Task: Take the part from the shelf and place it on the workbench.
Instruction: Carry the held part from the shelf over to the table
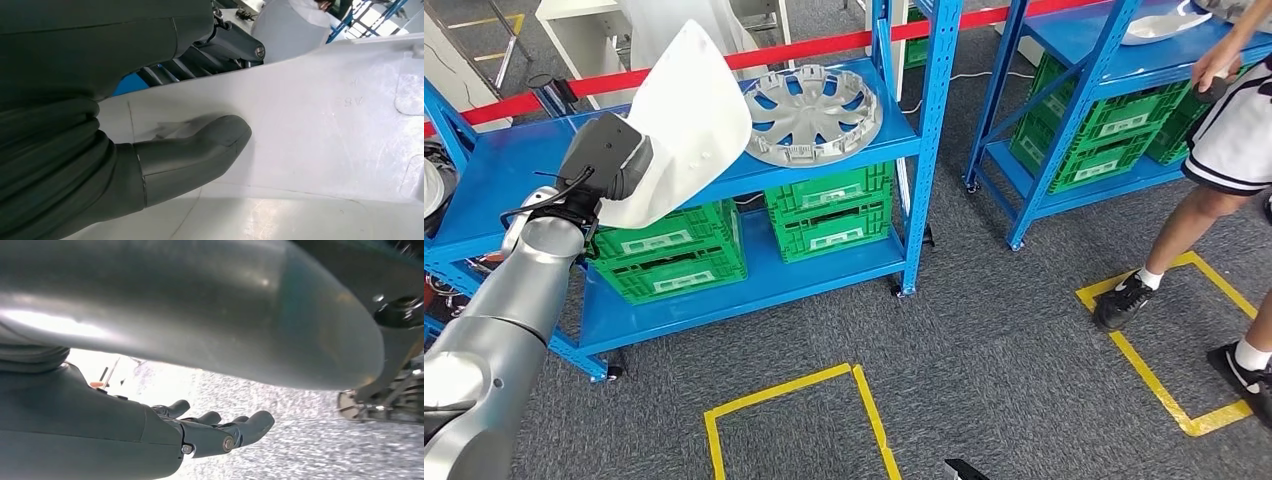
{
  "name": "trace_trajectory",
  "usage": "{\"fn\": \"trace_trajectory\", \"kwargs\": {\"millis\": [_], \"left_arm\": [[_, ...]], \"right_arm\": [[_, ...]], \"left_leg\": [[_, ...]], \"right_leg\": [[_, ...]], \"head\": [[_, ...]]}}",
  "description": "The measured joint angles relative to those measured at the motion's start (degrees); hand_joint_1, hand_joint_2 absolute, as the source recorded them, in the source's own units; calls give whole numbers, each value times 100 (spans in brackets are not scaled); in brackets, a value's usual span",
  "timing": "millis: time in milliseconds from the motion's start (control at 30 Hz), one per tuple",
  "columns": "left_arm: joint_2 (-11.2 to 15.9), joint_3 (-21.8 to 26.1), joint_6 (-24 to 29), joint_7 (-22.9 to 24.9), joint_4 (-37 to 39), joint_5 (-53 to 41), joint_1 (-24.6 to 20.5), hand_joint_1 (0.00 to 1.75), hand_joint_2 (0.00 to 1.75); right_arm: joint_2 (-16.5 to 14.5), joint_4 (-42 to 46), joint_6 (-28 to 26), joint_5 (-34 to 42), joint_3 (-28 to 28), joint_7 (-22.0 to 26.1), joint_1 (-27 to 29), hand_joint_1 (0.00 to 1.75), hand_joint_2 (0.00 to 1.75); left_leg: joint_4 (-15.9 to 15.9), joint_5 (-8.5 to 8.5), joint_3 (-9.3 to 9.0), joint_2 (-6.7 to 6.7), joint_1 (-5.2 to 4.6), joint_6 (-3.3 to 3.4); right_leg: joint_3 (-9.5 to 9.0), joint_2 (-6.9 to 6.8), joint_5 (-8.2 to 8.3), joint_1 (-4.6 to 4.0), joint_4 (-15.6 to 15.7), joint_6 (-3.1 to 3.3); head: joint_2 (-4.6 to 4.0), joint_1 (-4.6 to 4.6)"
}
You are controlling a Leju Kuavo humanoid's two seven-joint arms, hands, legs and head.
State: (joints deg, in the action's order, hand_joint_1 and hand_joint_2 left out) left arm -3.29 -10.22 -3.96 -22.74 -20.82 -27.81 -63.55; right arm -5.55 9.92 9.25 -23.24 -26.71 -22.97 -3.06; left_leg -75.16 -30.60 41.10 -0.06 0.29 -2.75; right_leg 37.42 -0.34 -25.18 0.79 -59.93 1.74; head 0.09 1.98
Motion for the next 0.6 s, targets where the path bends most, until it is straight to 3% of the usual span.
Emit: {"fn": "trace_trajectory", "kwargs": {"millis": [33, 67, 133, 167, 233, 267, 300, 333, 400, 433, 467, 500, 533, 567, 600], "left_arm": [[14, -18, 1, -1, -2, 13, 3, 175, 175], [23, -33, 1, -4, -12, 25, 2, 175, 175], [28, -68, 4, -13, -48, 53, -8, 175, 175], [34, -86, 8, -16, -63, 72, -9, 175, 175], [61, -133, 24, -30, -70, 122, 14, 175, 175], [75, -157, 32, -38, -69, 149, 33, 175, 175], [87, -178, 40, -46, -70, 173, 53, 175, 175], [98, -193, 50, -54, -72, 192, 68, 175, 175], [126, -208, 77, -64, -80, 222, 89, 175, 175], [143, -215, 90, -69, -83, 235, 108, 175, 175], [161, -222, 99, -73, -84, 249, 134, 175, 175], [185, -228, 104, -76, -85, 261, 167, 175, 175], [215, -232, 108, -79, -89, 273, 199, 175, 175], [246, -233, 112, -81, -99, 285, 223, 175, 175], [287, -234, 120, -86, -117, 296, 237, 175, 175]], "right_arm": [[0, 0, 0, -10, 0, 0, 0, 0, 0], [-1, 0, 3, -13, 0, -1, 2, 0, 0], [-3, 0, 22, -16, -1, 0, 7, 0, 0], [-4, 0, 40, -24, -2, 1, 10, 0, 0], [-9, 0, 78, -53, -2, 4, 18, 0, 0], [-11, 0, 89, -66, -2, 3, 24, 0, 0], [-14, 0, 91, -78, -2, 1, 31, 0, 0], [-16, 0, 88, -86, -2, -1, 37, 0, 0], [-18, 0, 81, -98, -2, -4, 40, 0, 0], [-18, 0, 79, -107, -2, -2, 38, 0, 0], [-17, 0, 77, -117, -2, 0, 34, 0, 0], [-16, 0, 75, -126, -2, 2, 30, 0, 0], [-15, 0, 76, -132, -2, 1, 24, 0, 0], [-15, 0, 76, -135, -2, -1, 16, 0, 0], [-15, 1, 75, -137, -2, -6, 8, 0, 0]], "left_leg": [[225, 132, -240, -3, -3, 27], [607, 153, -562, -6, -13, 70], [1387, 4, -1107, -12, -53, 149], [1616, -72, -1233, -12, -84, 185], [1741, 29, -1211, 0, -111, 259], [1780, 110, -1179, 10, -106, 305], [1813, 203, -1127, 23, -91, 352], [1832, 292, -1059, 35, -78, 388], [1826, 450, -859, 39, -75, 425], [1816, 528, -750, 39, -72, 424], [1801, 605, -638, 39, -66, 413], [1779, 678, -524, 39, -55, 395], [1748, 744, -412, 39, -42, 369], [1705, 801, -309, 37, -31, 335], [1648, 845, -218, 37, -29, 301]], "right_leg": [[83, 0, 71, -6, -1, -9], [150, 3, 137, -12, -3, -24], [225, 3, 261, -14, 8, -76], [238, 0, 325, -2, 33, -115], [253, -2, 440, 30, 105, -197], [283, 4, 392, 41, 93, -230], [337, 12, 233, 43, -9, -254], [417, 18, -33, 46, -229, -271], [597, 23, -597, 43, -952, -302], [647, 23, -719, 45, -1305, -318], [631, 23, -695, 47, -1535, -333], [526, 22, -562, 50, -1580, -344], [326, 22, -408, 57, -1433, -354], [25, 21, -351, 68, -1117, -361], [-305, 25, -414, 69, -703, -358]], "head": [[-1, 1], [0, 1], [-1, 10], [-1, 9], [-2, 0], [-2, -8], [-2, -5], [-2, -2], [-1, 13], [-1, 15], [0, 16], [0, 16], [-1, 17], [-1, 21], [-1, 28]]}}
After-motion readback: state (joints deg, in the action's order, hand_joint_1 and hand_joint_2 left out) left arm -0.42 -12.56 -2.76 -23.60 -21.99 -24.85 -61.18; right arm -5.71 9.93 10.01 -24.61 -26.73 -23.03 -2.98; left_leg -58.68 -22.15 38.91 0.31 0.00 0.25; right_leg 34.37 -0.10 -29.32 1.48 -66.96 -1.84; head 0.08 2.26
